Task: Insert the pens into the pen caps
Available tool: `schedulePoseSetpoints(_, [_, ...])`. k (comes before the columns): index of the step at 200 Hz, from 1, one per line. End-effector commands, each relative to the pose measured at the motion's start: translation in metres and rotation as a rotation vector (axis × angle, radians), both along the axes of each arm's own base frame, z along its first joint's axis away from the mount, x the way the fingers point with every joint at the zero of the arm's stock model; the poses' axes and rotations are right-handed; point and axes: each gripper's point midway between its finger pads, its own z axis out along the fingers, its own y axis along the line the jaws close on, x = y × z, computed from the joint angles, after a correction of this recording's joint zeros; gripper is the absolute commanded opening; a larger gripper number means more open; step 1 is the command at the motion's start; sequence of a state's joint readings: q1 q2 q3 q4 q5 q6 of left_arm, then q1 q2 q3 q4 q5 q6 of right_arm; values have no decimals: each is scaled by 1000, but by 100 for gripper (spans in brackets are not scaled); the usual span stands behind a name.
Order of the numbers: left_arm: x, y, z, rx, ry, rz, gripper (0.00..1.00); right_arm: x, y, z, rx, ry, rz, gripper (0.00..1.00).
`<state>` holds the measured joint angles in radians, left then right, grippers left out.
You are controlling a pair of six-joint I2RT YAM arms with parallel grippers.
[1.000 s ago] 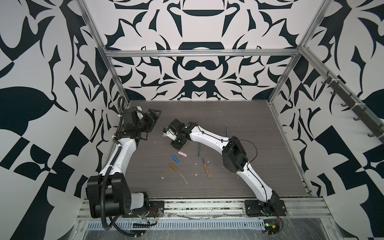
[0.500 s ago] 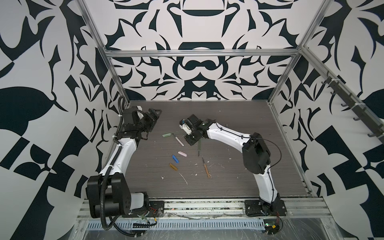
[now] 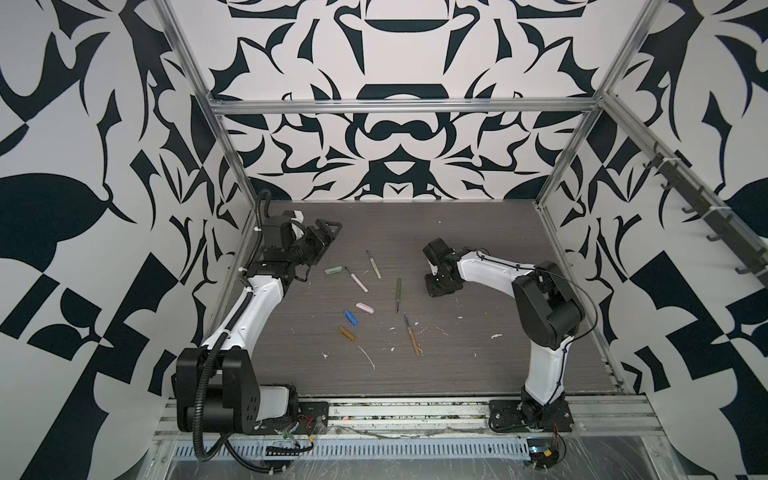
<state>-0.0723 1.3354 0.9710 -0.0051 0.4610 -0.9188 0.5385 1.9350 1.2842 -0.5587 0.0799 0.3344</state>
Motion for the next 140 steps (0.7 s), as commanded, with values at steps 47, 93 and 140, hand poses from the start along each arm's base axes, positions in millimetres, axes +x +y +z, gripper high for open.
schedulePoseSetpoints(47, [-3,-3,8,8,-20,-22,88,0,-3,24,0,-16,-54,33])
schedulePoseSetpoints(93, [-3,-5,11,7,-26,-31,89,-3,33,63,-67,-87,100,36])
schedulePoseSetpoints(140, [-4,-3,12,22,-33,-26,89,-8,100,50,-22,-60,197,36])
